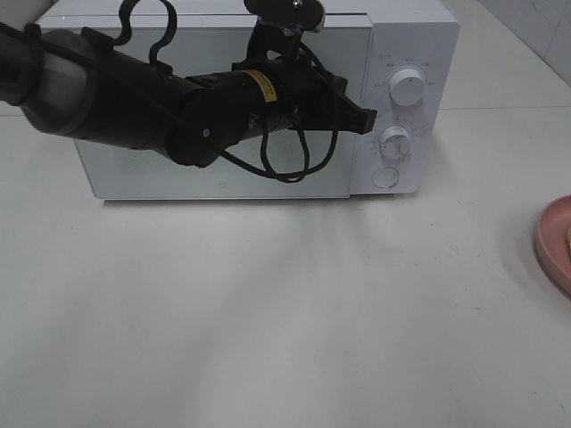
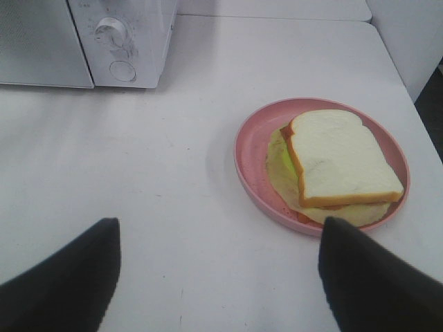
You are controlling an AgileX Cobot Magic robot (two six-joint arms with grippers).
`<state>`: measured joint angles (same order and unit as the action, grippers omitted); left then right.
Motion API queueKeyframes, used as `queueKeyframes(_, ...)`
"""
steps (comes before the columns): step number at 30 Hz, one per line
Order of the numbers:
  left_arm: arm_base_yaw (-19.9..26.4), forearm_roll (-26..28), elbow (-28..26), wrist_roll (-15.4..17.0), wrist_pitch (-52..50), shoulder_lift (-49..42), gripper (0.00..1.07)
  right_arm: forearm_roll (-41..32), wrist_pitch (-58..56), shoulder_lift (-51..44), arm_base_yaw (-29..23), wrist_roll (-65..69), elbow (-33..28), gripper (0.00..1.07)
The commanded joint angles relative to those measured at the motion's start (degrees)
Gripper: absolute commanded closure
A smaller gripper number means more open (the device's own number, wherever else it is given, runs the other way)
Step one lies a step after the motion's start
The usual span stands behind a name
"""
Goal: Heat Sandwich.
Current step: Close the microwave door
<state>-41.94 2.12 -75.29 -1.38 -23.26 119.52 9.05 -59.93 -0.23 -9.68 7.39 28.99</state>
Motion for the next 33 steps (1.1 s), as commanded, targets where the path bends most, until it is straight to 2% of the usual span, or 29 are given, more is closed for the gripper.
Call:
queueKeyframes(1,2.9,5.8,-1.9,0.3,-3.7,1.3,1.07,0.2,0.2,-1.5,0.5,-0.1,-0.1,0.31)
queueKeyframes(10,2.9,5.7,-2.4,0.4,-3.8,1.5,1.07,0.2,0.2,-1.5,0.5,-0.1,-0.1,0.31)
queueKeyframes(16,0.9,6.0,-2.3,0.4,2.1,-0.5,1.06,0.2,0.2,-1.5,0.5,-0.1,-0.1,0.31)
queueKeyframes(18,0.5,6.1,-2.3,0.4,4.5,-1.3,0.98,0.2,0.2,-1.5,0.5,-0.1,-0.1,0.31)
queueKeyframes(19,0.5,6.1,-2.3,0.4,4.5,-1.3,0.98,0.2,0.2,-1.5,0.5,-0.1,-0.1,0.31)
queueKeyframes(20,0.4,6.1,-2.3,0.4,6.3,-1.9,0.87,0.2,0.2,-1.5,0.5,-0.1,-0.1,0.31)
queueKeyframes(22,0.4,6.1,-2.3,0.6,7.4,-2.5,0.72,0.2,0.2,-1.5,0.5,-0.1,-0.1,0.31)
queueKeyframes(23,0.4,6.1,-2.3,0.7,7.6,-2.8,0.65,0.2,0.2,-1.5,0.5,-0.1,-0.1,0.31)
queueKeyframes(24,0.4,6.1,-2.3,0.7,7.6,-2.8,0.65,0.2,0.2,-1.5,0.5,-0.1,-0.1,0.31)
queueKeyframes(25,0.4,6.1,-2.3,0.7,8.7,-3.5,0.50,0.2,0.2,-1.5,0.5,-0.1,-0.1,0.31)
queueKeyframes(28,0.4,6.9,-2.3,0.9,13.6,-5.1,0.33,0.2,0.2,-1.5,0.5,-0.1,-0.1,0.31)
queueKeyframes(33,0.4,8.2,-2.3,1.9,21.8,-6.9,0.31,0.2,0.2,-1.5,0.5,-0.1,-0.1,0.31)
